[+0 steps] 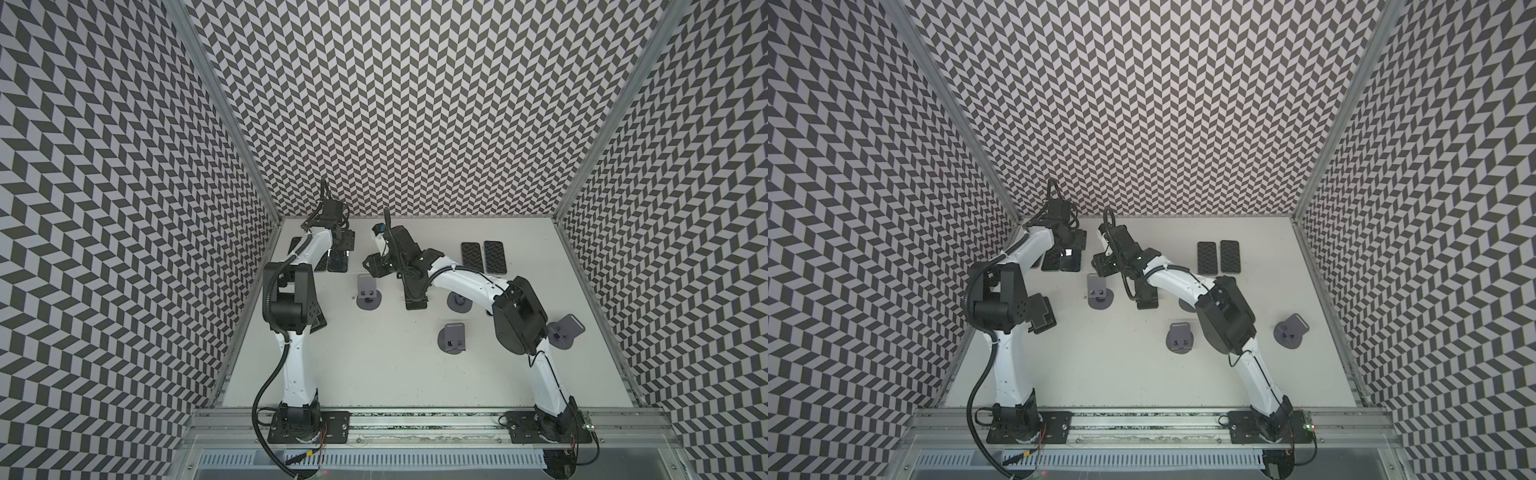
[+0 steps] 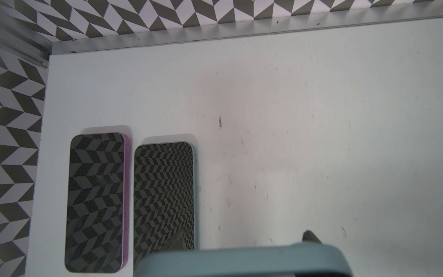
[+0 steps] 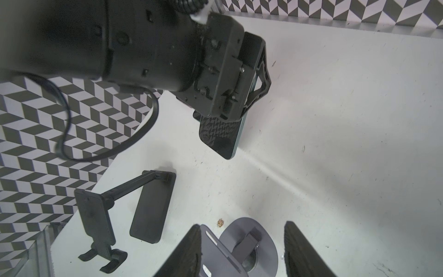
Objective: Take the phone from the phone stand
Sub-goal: 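Lower the teal-edged phone toward the table beside the flat phones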
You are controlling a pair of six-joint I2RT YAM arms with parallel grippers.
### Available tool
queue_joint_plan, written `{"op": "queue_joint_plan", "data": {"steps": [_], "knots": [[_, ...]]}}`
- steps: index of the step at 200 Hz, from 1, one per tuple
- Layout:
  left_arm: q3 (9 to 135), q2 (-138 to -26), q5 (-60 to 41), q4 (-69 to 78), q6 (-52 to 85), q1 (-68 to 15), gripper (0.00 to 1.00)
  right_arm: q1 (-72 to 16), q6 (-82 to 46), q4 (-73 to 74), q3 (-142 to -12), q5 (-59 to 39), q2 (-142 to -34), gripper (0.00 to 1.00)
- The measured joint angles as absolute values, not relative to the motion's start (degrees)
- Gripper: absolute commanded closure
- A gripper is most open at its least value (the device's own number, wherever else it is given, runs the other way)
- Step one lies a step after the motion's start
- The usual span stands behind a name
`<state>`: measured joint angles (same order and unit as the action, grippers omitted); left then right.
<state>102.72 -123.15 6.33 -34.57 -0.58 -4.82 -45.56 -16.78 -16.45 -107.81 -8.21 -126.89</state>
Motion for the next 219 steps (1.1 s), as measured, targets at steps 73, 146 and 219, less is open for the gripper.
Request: {"op": "queue_joint_plan", "data": {"steps": [73, 146, 219], "knots": [[103.3, -124.5, 6.9, -34.8, -1.7, -4.8, 0.53, -45.6, -16.8, -17.9, -108.7, -8.3, -126.9, 0.46], [106.2, -126.6, 6.5, -35.6, -1.7, -4.8, 0.53, -45.5, -16.9, -18.9, -110.5, -8.4, -128.0, 0.46], [111.8, -132.0, 6.3, -38.7, -1.5, -4.7, 0.53, -45.2, -16.9, -19.0, -110.5, -8.9, -128.6, 0.46]]}}
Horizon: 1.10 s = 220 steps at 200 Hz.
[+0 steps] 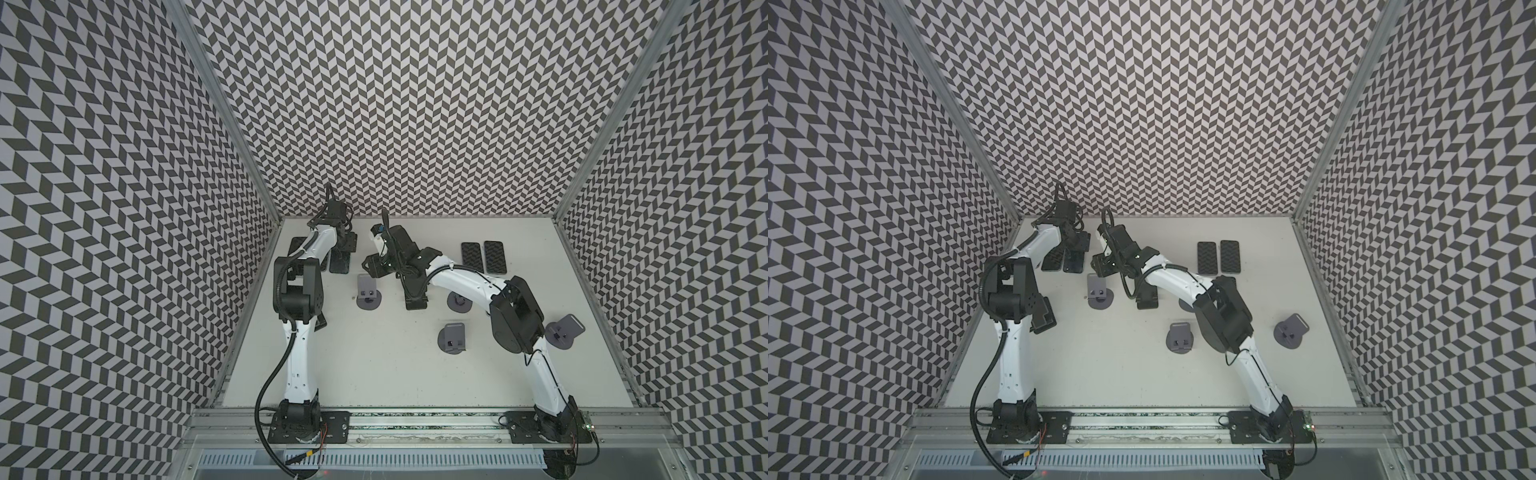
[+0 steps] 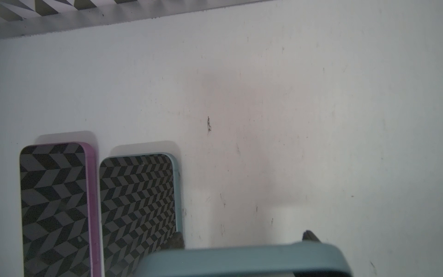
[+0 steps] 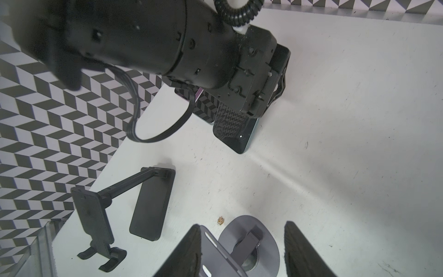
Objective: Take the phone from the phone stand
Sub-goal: 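Lower the teal-edged phone toward the table beside the flat phones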
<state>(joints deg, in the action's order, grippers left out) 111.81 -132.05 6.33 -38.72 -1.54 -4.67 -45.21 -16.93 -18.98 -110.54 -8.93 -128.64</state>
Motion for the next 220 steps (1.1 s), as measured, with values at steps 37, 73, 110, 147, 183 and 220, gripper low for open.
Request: {"op": "queue_joint_plan", "data": {"steps": [37, 73, 110, 147, 183, 220], "knots": [[114.2, -133.5, 6.4, -39.4, -1.2, -4.6, 0.53, -45.1, -16.9, -19.0, -110.5, -9.1, -128.6, 0.46], [116.1, -134.9, 7.1, -40.2, -0.6, -4.6, 0.52, -44.6, -16.9, -19.1, -110.5, -9.5, -128.6, 0.45], [116.1, -135.2, 7.4, -40.4, -0.2, -4.5, 0.51, -44.3, -17.0, -19.2, -110.5, -9.9, -128.6, 0.45], [116.5, -136.0, 7.4, -40.4, -0.1, -4.5, 0.5, -44.1, -17.2, -19.2, -110.5, -10.6, -128.7, 0.45], [116.5, -136.5, 7.2, -40.3, -0.2, -4.5, 0.49, -44.1, -17.5, -19.3, -110.5, -11.2, -129.0, 0.46], [116.5, -137.1, 6.9, -40.3, -0.1, -4.4, 0.49, -44.1, -17.6, -19.3, -110.5, -11.5, -129.3, 0.45]]}}
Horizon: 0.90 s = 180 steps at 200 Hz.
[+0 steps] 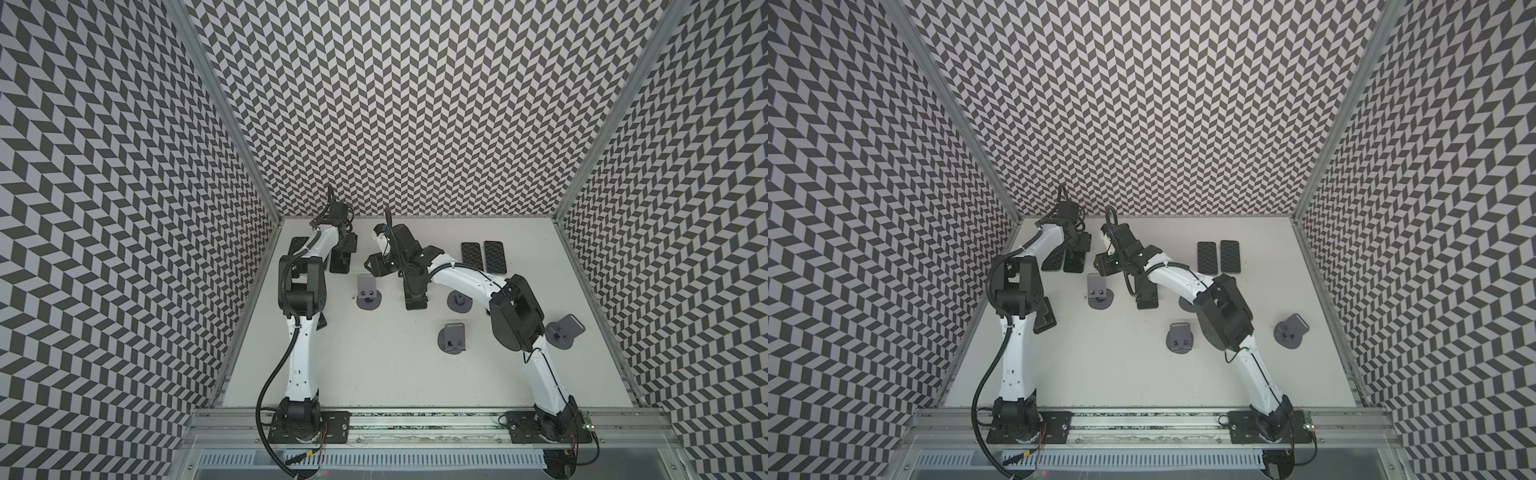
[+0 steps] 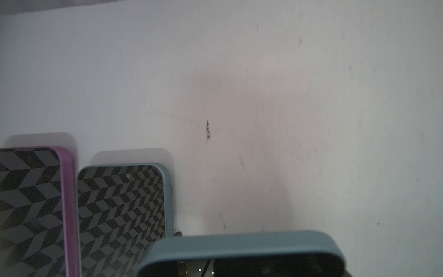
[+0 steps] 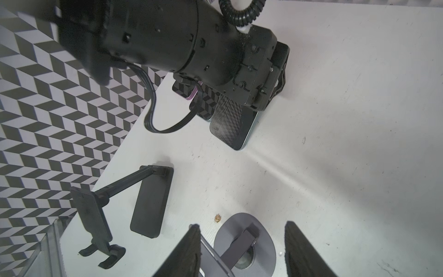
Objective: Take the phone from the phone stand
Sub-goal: 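Lower the teal-edged phone toward the table beside the flat phones, then set the teal-edged phone flat next to the teal and pink phones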
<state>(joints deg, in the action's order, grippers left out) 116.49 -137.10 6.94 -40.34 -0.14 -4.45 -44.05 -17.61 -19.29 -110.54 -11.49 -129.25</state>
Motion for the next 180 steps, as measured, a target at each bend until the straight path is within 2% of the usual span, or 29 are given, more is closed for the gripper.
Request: {"op": "queue_joint_plan", "data": {"steps": [180], "knots": [[116.9, -138.8, 6.1, -39.9, 0.0, -4.1, 0.46, -41.8, -18.7, -19.3, -110.5, -13.6, -129.5, 0.45]]}}
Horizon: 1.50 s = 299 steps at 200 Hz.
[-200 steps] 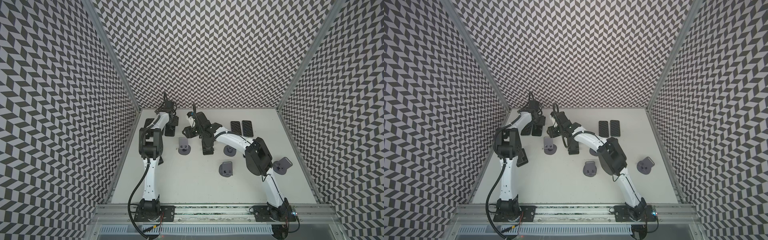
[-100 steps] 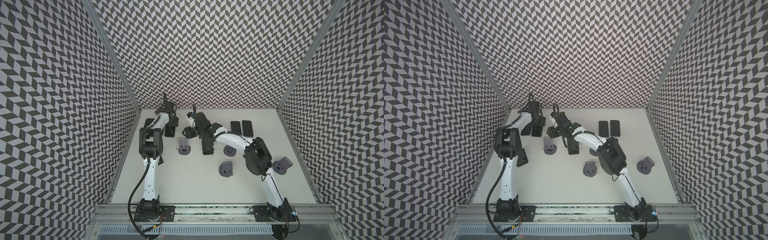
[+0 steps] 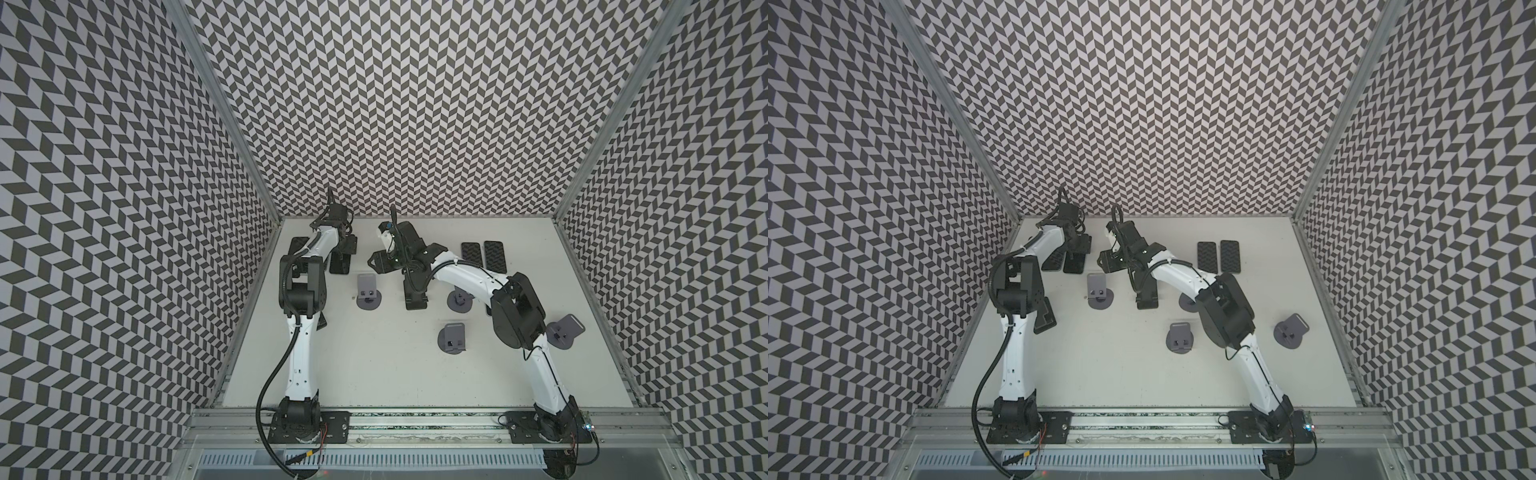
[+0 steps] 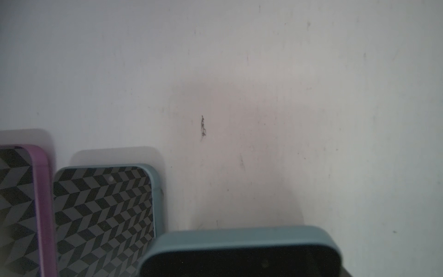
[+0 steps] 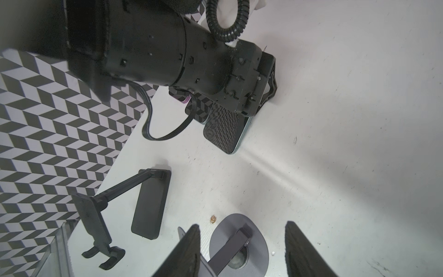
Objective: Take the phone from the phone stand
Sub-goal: 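Set the teal-edged phone flat next to the teal and pink phones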
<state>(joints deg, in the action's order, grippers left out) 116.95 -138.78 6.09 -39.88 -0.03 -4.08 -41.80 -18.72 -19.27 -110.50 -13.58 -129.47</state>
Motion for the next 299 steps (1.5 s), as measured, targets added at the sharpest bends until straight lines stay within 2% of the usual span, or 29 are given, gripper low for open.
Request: {"op": "queue_joint_plan", "data": {"steps": [299], "knots": [[117.1, -140.2, 6.4, -34.5, 0.0, -4.1, 0.29, -40.6, -20.0, -19.3, -110.5, -14.9, -129.5, 0.43]]}}
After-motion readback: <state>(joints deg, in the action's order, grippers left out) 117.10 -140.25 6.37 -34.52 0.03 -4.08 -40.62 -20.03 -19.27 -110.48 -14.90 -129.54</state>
